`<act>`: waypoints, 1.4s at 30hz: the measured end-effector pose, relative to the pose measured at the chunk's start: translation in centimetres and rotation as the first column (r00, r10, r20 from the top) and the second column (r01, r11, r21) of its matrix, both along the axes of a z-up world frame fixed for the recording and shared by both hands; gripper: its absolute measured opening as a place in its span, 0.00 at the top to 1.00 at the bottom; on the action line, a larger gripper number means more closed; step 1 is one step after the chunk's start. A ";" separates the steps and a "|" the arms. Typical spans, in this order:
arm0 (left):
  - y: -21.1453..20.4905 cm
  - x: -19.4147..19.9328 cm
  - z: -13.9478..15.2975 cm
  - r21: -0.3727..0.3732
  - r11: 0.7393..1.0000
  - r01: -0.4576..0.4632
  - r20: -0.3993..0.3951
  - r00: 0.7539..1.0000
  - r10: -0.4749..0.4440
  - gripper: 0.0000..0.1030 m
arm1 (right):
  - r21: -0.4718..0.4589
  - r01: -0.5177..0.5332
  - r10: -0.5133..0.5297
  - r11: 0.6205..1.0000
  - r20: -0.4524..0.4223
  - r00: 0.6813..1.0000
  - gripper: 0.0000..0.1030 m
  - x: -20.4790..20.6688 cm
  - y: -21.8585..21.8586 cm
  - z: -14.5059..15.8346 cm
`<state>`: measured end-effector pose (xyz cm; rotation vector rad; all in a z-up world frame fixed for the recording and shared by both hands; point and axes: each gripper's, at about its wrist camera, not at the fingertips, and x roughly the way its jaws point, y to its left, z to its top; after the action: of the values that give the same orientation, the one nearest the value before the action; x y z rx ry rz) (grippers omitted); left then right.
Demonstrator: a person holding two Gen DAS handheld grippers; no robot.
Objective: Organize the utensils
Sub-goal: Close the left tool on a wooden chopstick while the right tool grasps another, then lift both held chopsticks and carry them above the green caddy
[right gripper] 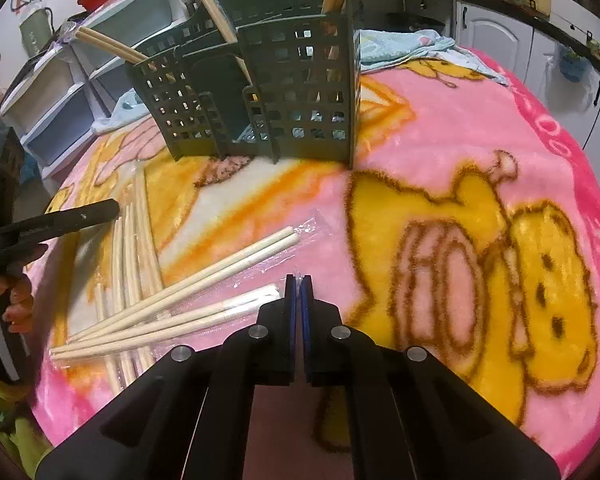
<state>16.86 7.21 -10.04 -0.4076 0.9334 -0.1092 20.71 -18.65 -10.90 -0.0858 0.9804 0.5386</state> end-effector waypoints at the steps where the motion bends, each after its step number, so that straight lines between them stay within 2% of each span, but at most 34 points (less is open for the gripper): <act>1: -0.1 -0.1 0.1 -0.001 1.000 0.005 0.004 1.000 -0.005 0.96 | -0.001 0.003 -0.003 1.000 0.003 1.000 0.98 0.0 -0.1 0.1; 6: 0.1 -0.4 0.5 0.002 1.000 0.006 0.015 1.000 -0.006 0.97 | 0.007 0.022 -0.022 1.000 0.020 1.000 0.98 -0.1 -0.6 0.7; 8: 0.6 -0.6 0.9 0.003 1.000 -0.008 0.034 0.999 0.008 1.00 | 0.016 0.027 -0.028 1.000 0.033 0.999 0.98 -0.2 -0.9 1.3; 21: 3.1 -1.6 4.4 0.001 0.997 -0.074 0.144 0.987 0.073 1.00 | 0.028 0.037 -0.041 0.999 0.154 0.987 0.99 -0.9 -1.3 5.2; 32: 2.2 -2.7 9.5 -0.005 0.999 -0.048 0.275 0.960 0.048 1.00 | 0.084 0.001 -0.027 0.996 0.310 0.950 0.99 -2.8 -1.7 11.3; 42: -0.2 -3.4 13.0 -0.012 1.000 0.026 0.359 0.933 -0.019 1.00 | 0.121 -0.039 -0.010 0.992 0.378 0.926 0.99 -4.3 -1.6 14.4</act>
<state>13.46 6.98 2.95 -0.3768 0.5752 -0.2059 16.43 -20.22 3.54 -0.0803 0.5669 0.5709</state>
